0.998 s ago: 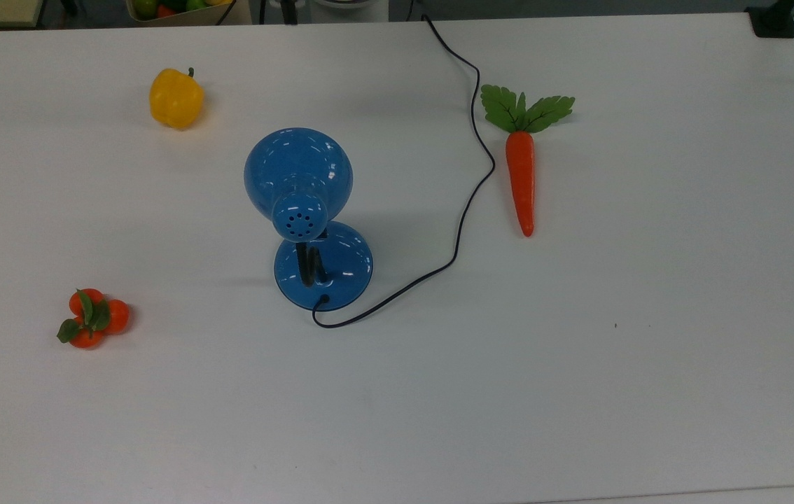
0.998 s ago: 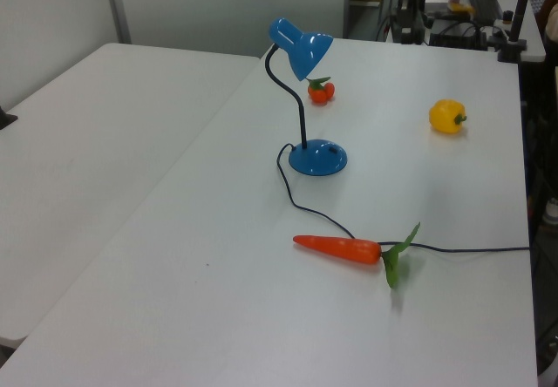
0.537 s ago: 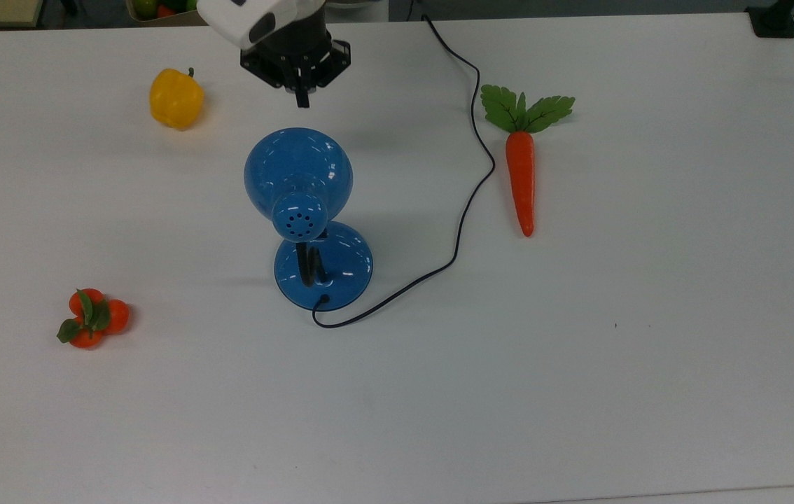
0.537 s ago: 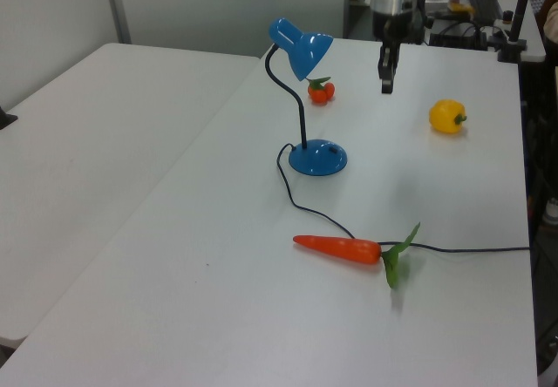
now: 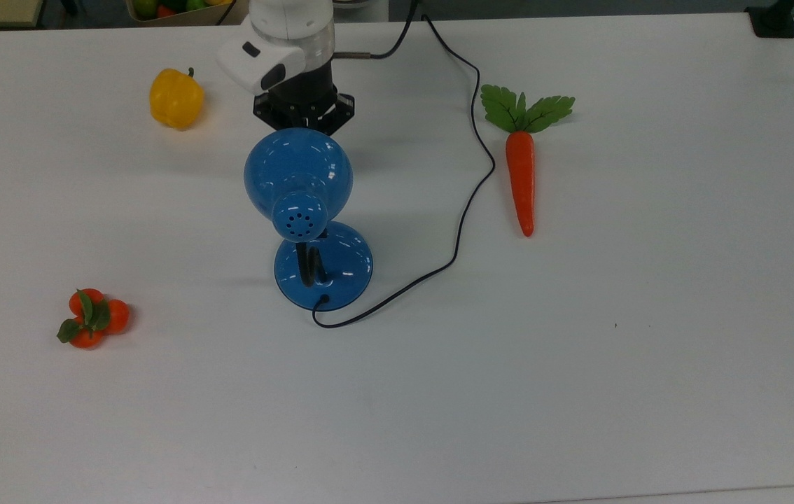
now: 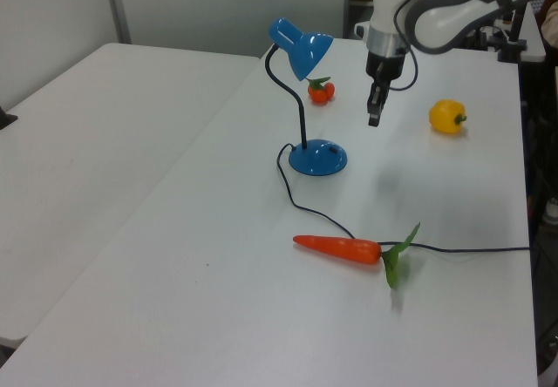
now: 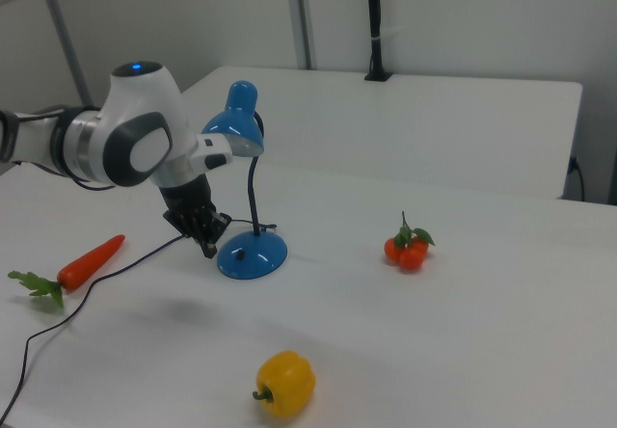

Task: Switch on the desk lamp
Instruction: 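Move the gripper down toward the switch on the blue lamp base, then press the switch on the lamp base with the gripper fingers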

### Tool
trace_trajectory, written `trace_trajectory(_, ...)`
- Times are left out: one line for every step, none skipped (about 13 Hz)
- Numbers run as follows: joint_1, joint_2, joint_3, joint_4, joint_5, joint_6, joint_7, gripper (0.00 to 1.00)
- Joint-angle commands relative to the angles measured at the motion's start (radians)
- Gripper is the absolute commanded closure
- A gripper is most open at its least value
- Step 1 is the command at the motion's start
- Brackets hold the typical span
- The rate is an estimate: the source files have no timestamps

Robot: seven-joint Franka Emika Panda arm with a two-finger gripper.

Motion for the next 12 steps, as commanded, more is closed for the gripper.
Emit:
trace_trajectory(0.014, 0.072, -0.005, -0.015, -0.015, 0.173, 0.08, 1.0)
trace_trajectory(0.014, 0.083, -0.005, -0.015, -0.016, 0.218, 0.088, 1.0)
trace_trajectory(0.014, 0.098, -0.005, -0.015, -0.016, 0.249, 0.088, 1.0)
trace_trajectory(0.014, 0.112, -0.005, -0.013, -0.018, 0.281, 0.088, 1.0)
trace_trajectory(0.014, 0.124, -0.005, -0.013, -0.018, 0.307, 0.088, 1.0)
trace_trajectory(0.014, 0.135, -0.005, -0.013, -0.018, 0.336, 0.088, 1.0)
trace_trajectory(0.014, 0.141, -0.005, -0.012, -0.018, 0.352, 0.088, 1.0)
trace_trajectory(0.014, 0.149, -0.005, -0.01, -0.03, 0.372, 0.088, 1.0)
trace_trajectory(0.014, 0.159, -0.005, -0.008, -0.041, 0.39, 0.088, 1.0)
trace_trajectory(0.014, 0.167, -0.003, -0.008, -0.053, 0.408, 0.088, 1.0)
trace_trajectory(0.014, 0.17, -0.003, -0.007, -0.062, 0.418, 0.087, 1.0)
trace_trajectory(0.014, 0.181, -0.003, -0.005, -0.077, 0.424, 0.085, 1.0)
